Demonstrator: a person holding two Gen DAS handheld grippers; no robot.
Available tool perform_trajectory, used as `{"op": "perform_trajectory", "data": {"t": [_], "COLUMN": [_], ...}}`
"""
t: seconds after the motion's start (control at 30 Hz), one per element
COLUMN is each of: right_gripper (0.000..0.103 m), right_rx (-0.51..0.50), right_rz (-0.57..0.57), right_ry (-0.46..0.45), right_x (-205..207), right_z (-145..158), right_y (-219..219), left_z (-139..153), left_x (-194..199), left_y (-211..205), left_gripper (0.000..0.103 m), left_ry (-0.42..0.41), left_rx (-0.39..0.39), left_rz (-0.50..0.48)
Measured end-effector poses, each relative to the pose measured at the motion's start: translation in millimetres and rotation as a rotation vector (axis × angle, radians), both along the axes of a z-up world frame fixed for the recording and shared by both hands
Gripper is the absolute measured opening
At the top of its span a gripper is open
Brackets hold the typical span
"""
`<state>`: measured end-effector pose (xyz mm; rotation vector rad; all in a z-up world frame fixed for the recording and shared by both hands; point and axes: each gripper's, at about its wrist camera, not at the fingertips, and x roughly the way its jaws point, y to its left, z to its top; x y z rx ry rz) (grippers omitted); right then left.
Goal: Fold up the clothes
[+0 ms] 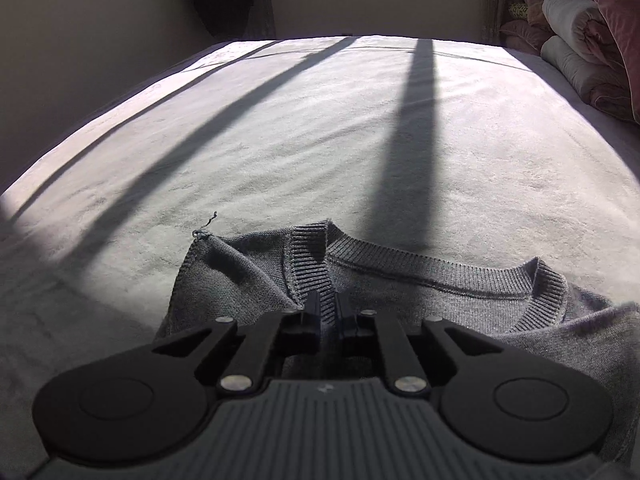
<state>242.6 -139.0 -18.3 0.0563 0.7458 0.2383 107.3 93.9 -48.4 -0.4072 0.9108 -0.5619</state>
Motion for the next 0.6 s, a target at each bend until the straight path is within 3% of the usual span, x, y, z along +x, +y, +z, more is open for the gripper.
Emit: {"op": "perform_trajectory", "data": {"t": [0.03,0.1,0.23,0.27,0.33,0.5,0.6], "right_gripper": [0.018,0.039,0.041,0.038,0.006,0.003,0.003], "right_rx": [-0.023,-0.074,-0.158,-0.175,-0.203,-0.263,-0.315], "right_rz": [0.009,0.015,-0.001,0.003,0.018,-0.002,-0.028], "right_ry": [-0.009,-0.023,0.014,0.018,0.014,-0.060,-0.051], "right_x": [-2.4,-5.3,-2.6,-3.5,-7.7,-18.7,-14.1], "right_z": [2.6,5.9,-3.0,-6.0,-10.1,-6.5,-12.9], "right_y": [2.5,5.1,0.7,1.6,5.7,16.2,17.5], "left_z": [0.3,1.4,1.7,1.8,1.8,1.8,1.5], "left_x": [-0.5,-1.4,-5.0,-4.9,-3.0,-2.8,-2.2], "left_y": [0.0,-0.2,0.4,0.6,-0.9,-1.8,-1.8], "left_gripper": [0.019,0.019,0.019,0.019,0.019,0.019,0.019], "left_ry": [-0.001,-0.004,-0.011,-0.010,-0.007,-0.005,-0.004], "left_rx": [0.002,0.008,0.017,0.016,0.014,0.015,0.017], "left_rz": [0.001,0.002,0.000,0.000,0.001,0.002,0.002]}}
